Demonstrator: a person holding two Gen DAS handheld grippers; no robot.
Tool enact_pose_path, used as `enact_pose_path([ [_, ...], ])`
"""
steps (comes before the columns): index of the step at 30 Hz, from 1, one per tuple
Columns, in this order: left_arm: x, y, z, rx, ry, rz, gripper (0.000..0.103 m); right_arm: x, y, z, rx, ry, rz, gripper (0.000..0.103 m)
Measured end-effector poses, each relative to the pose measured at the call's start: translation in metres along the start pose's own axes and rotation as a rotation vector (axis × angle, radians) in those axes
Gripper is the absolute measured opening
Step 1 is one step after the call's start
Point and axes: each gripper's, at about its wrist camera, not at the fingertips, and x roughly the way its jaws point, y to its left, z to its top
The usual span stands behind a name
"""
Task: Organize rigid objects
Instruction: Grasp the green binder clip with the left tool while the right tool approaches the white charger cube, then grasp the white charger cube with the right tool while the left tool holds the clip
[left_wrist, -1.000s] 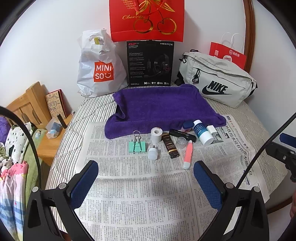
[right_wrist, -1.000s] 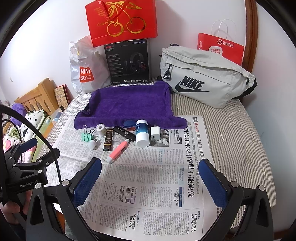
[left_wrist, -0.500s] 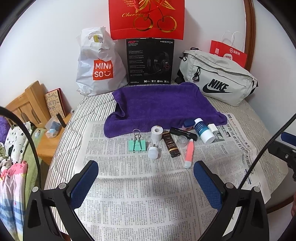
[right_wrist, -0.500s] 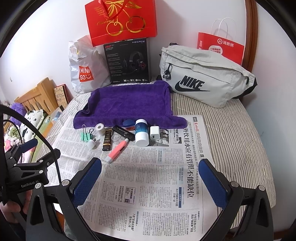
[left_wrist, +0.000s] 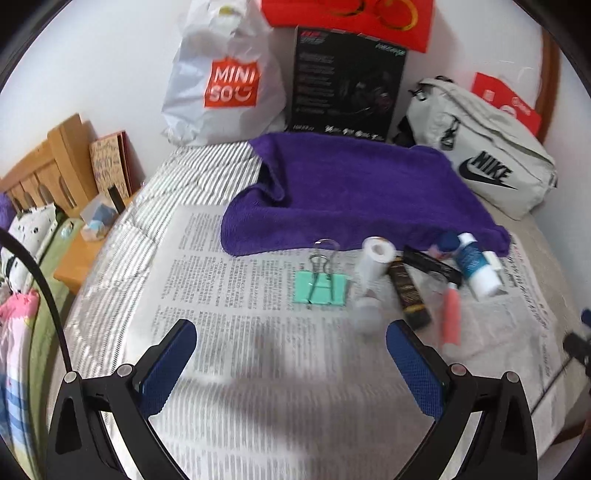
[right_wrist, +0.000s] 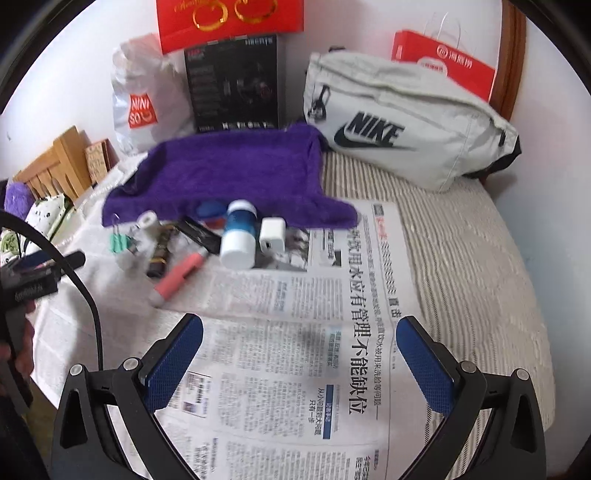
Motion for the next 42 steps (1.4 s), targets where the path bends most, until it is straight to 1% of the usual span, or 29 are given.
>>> enact_pose_path([
  [4,0.023,0.002,0.006,-0.004,0.02,-0.023,0.103,0.013,-0.002,-0.008,0.022,0.02,0.014,0.103],
  [9,0.041,-0.002,0.01,0.036,0.027,0.006,0.103,0.016,0.002,-0.014,0.021,0.031,0.023,0.103],
  [12,0.051,-0.001,0.013,0.039,0.024,0.014,0.103,0.015,0.005,-0.014,0.013,0.033,0.024,0.103],
  [14,0.057,0.0,0.015,0.037,0.025,0.012,0.102,0.014,0.006,-0.013,0.01,0.035,0.024,0.103],
  [18,0.068,-0.004,0.015,0.05,0.048,-0.016,0.1,0.011,0.008,-0.013,-0.002,0.032,0.023,0.103],
  [22,0.071,-0.012,0.014,0.081,0.04,0.008,0.097,0.013,0.008,-0.011,-0.003,0.031,0.019,0.103],
  [25,0.07,-0.015,0.014,0.083,0.032,0.006,0.09,0.016,0.006,-0.008,0.0,0.033,0.014,0.103],
  [26,0.069,-0.015,0.014,0.082,0.029,0.005,0.084,0.017,0.006,-0.007,0.001,0.031,0.012,0.103],
  [27,0.068,-0.015,0.013,0.082,0.024,0.0,0.076,0.019,0.005,-0.005,0.001,0.031,0.01,0.103],
  [28,0.067,-0.015,0.013,0.076,0.006,0.002,0.072,0.02,0.005,-0.003,0.004,0.033,0.008,0.103],
  [31,0.064,-0.016,0.012,0.078,0.002,-0.008,0.055,0.025,0.002,0.003,0.018,0.031,0.005,0.103],
  [32,0.063,-0.015,0.011,0.08,0.001,-0.013,0.044,0.026,0.002,0.004,0.02,0.03,0.008,0.103],
  [33,0.061,-0.015,0.01,0.081,0.0,-0.016,0.039,0.027,0.001,0.007,0.021,0.029,0.011,0.103],
  [39,0.052,-0.007,0.001,0.066,0.005,-0.04,0.039,0.045,-0.005,0.03,0.041,0.008,0.018,0.102],
  [42,0.048,-0.006,-0.004,0.078,0.016,-0.041,0.039,0.061,-0.01,0.043,0.059,0.012,0.018,0.096],
])
